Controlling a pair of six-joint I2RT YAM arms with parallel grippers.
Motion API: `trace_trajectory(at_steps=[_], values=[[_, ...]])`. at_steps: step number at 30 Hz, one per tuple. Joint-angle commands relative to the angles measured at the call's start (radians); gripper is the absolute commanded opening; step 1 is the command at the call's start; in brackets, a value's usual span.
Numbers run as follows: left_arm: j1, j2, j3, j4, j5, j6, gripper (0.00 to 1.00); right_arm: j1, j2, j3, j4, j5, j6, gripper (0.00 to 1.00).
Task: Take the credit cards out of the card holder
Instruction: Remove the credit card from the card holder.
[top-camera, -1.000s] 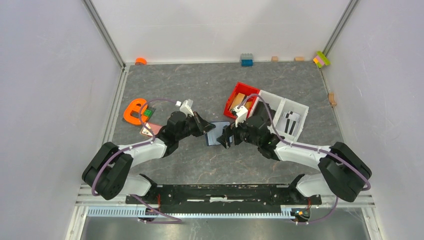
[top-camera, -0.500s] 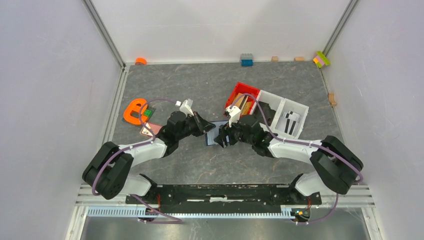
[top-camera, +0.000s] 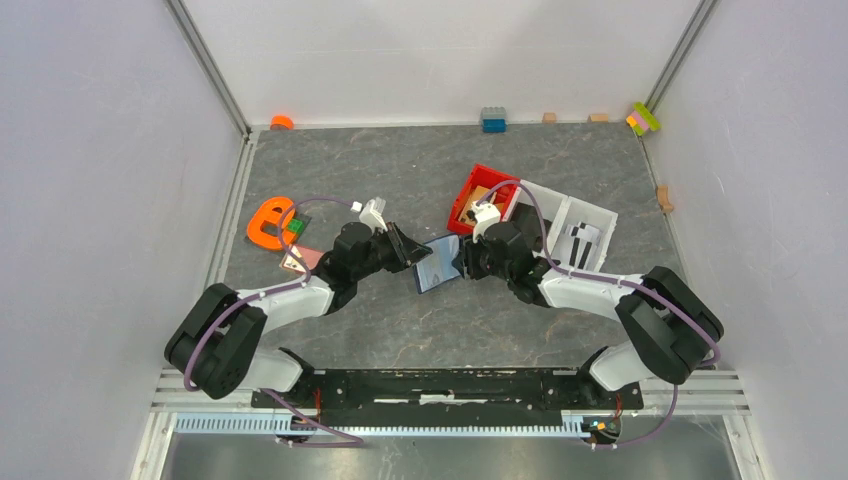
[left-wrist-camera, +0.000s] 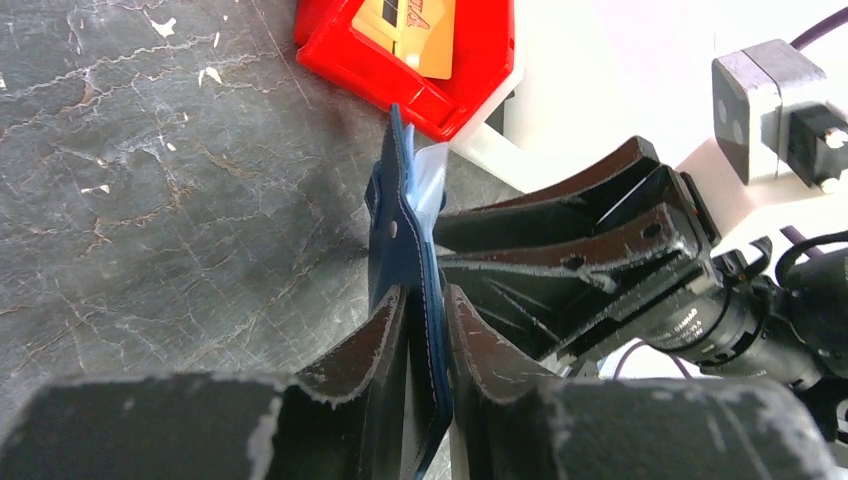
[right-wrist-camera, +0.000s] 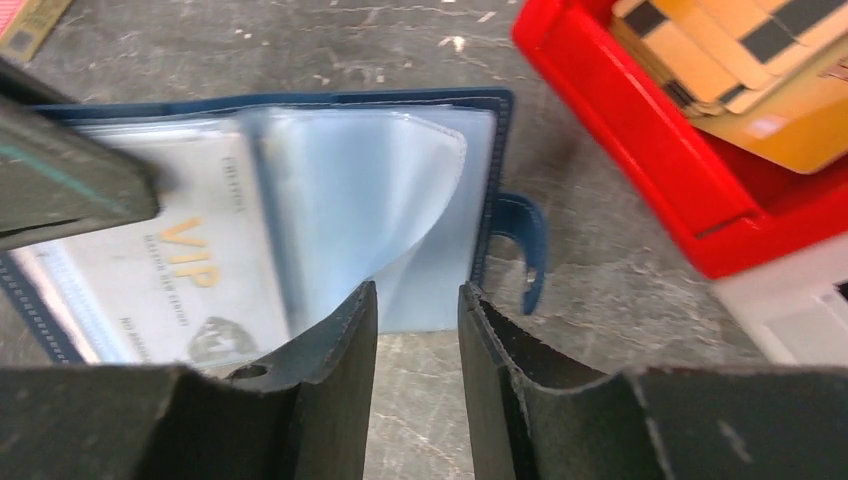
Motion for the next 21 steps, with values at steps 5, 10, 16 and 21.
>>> trace_trajectory(at_steps=[5, 10, 16, 21], values=[[-0.001, -0.021, 0.043, 0.032, 0.023, -0.015, 0.24, -0.053, -0.061, -0.032, 0.007, 0.035, 0.039, 0.67], [-0.001, -0.021, 0.047, 0.018, 0.021, -0.007, 0.23, -0.055, -0.131, -0.063, 0.020, 0.048, 0.019, 0.75], [-0.002, -0.020, 0.054, 0.006, 0.026, -0.004, 0.22, -0.056, -0.222, -0.104, 0.036, 0.104, 0.007, 0.74], [-0.002, -0.037, 0.048, -0.001, 0.006, 0.008, 0.22, -0.055, -0.291, -0.140, 0.052, 0.142, 0.006, 0.76]])
